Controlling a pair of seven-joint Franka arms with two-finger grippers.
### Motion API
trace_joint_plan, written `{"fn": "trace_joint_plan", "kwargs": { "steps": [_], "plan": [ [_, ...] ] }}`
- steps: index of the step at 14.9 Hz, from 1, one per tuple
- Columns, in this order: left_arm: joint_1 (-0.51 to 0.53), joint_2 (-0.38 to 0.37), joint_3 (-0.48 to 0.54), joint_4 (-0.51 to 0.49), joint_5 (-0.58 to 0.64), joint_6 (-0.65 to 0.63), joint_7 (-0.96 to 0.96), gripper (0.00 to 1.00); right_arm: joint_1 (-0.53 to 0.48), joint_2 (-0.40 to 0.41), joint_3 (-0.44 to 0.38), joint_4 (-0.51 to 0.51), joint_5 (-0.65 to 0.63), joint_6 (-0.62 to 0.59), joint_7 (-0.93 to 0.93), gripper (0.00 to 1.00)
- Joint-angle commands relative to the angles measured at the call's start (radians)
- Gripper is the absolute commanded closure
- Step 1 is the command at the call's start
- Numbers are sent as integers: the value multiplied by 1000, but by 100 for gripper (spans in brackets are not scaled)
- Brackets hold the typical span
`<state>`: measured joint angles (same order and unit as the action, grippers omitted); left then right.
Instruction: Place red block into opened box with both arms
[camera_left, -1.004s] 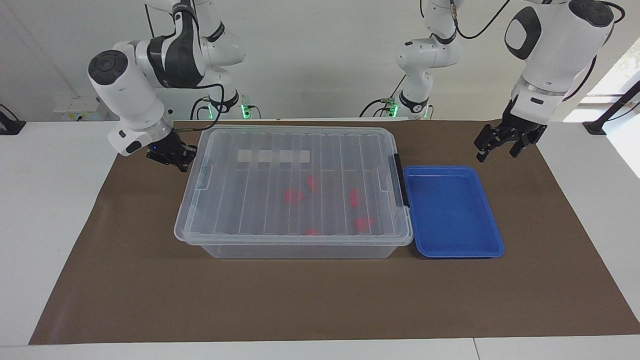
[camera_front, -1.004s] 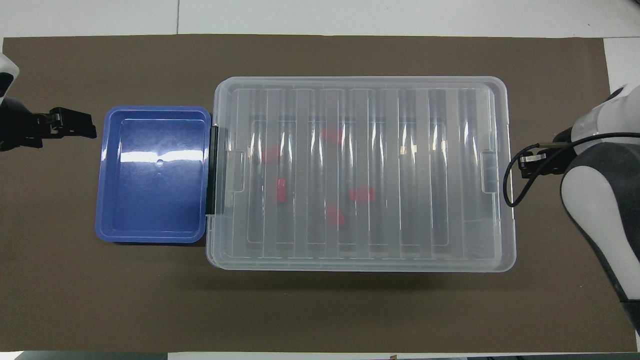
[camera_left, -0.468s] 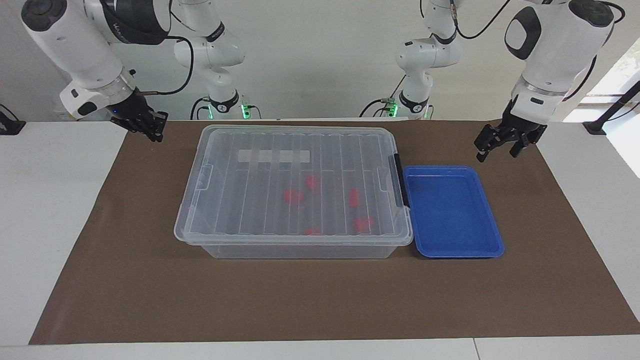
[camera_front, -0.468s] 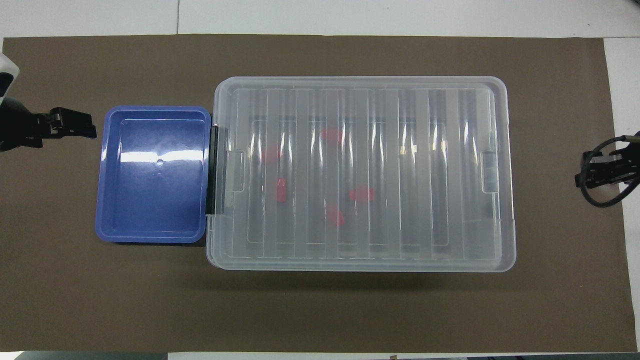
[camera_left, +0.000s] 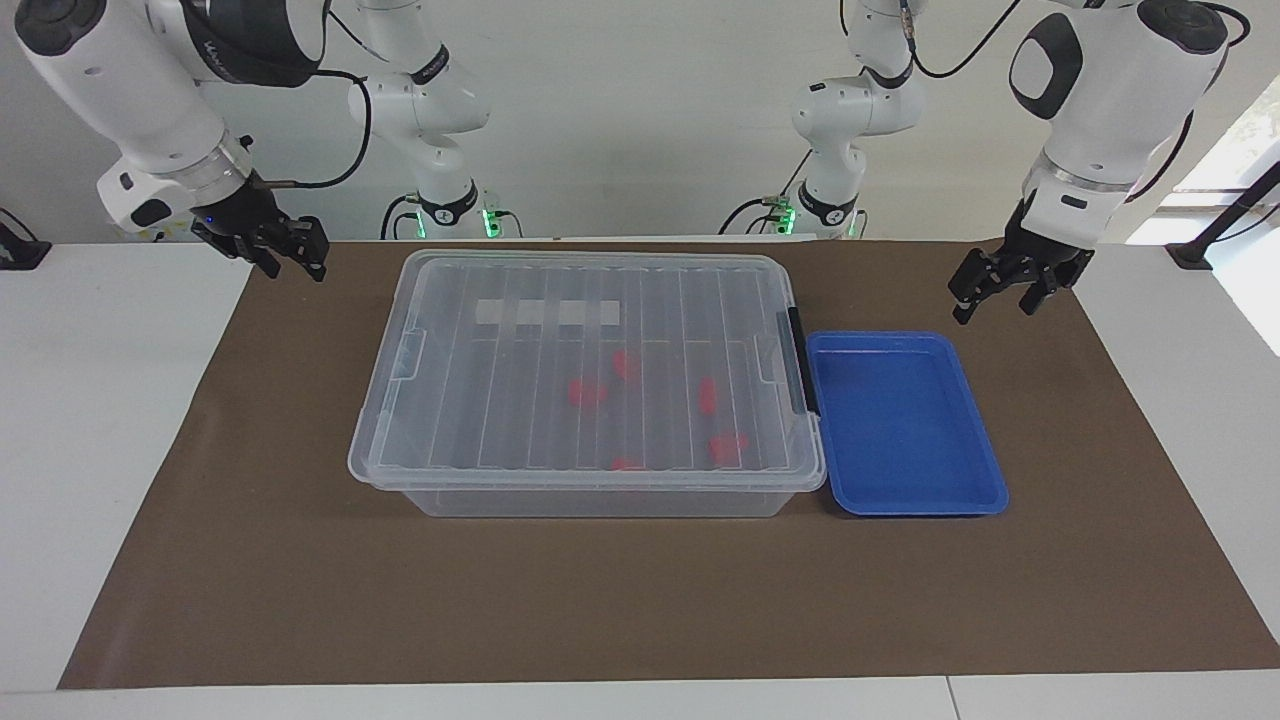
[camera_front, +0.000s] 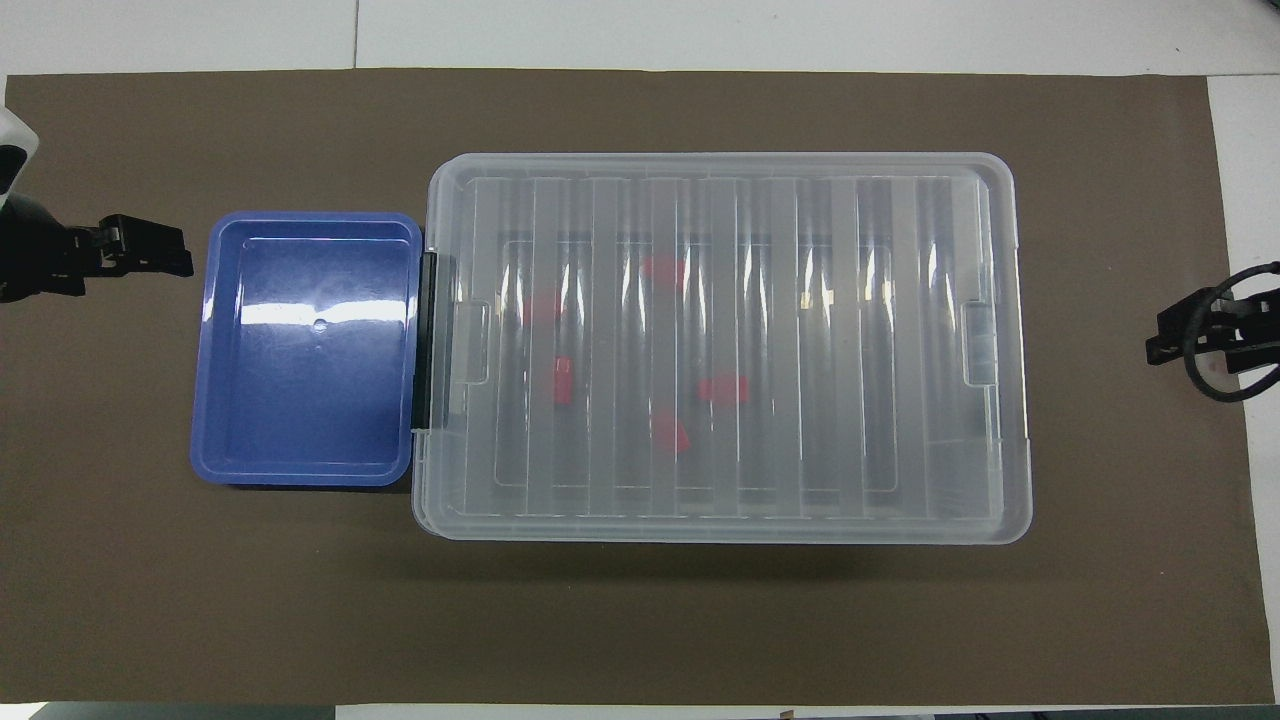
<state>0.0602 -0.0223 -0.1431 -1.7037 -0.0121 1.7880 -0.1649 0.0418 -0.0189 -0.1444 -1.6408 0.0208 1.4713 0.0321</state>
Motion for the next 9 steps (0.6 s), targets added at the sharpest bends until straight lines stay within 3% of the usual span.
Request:
{"fn": "trace_joint_plan", "kwargs": {
  "steps": [1, 9],
  "plan": [
    [7, -2, -3, 1, -2, -15, 7, 0, -16, 5, 12, 24, -4, -11, 12, 0],
    [7, -4, -3, 1, -2, -15, 7, 0, -23, 5, 17, 24, -5, -6, 20, 0]
  ]
}}
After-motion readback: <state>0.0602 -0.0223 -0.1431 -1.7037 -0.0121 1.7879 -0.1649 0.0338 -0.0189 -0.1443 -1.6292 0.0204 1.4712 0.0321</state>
